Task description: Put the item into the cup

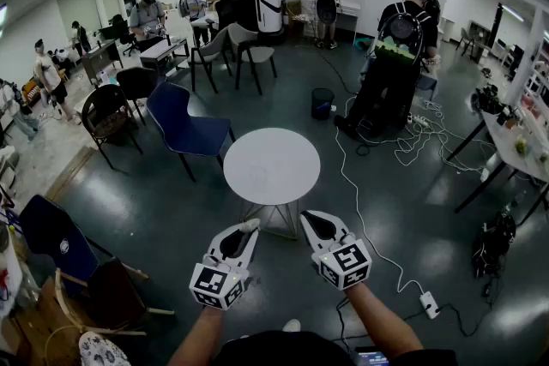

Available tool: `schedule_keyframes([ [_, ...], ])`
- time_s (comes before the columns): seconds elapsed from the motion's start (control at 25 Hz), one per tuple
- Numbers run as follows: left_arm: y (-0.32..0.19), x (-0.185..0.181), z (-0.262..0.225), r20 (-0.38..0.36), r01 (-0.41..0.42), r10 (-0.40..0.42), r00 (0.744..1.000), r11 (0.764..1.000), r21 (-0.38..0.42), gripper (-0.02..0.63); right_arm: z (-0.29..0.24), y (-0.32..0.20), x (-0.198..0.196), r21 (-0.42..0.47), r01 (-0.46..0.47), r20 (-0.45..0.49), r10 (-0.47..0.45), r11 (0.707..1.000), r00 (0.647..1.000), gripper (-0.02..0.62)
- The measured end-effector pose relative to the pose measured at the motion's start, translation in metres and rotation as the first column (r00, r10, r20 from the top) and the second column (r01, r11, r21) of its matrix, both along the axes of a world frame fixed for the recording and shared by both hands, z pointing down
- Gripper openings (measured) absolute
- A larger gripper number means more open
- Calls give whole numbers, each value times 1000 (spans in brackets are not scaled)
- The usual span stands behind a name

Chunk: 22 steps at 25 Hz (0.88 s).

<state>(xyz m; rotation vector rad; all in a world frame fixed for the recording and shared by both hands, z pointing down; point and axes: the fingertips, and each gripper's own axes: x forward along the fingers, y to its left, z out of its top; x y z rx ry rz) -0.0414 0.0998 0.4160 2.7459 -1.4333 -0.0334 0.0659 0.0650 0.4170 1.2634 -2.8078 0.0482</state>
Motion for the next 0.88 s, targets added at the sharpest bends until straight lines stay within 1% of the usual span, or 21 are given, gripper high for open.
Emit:
schedule_keyframes([
  [0.56,-8,31,7,-6,26,-27,1000,1000,-11,81,10,-12,41,-19,-2,43,3,1000,999,17],
  [0.88,-11,26,8,1,38,-38,999,999,-28,81,11,-19,42,-31,-8,50,10,999,999,17],
])
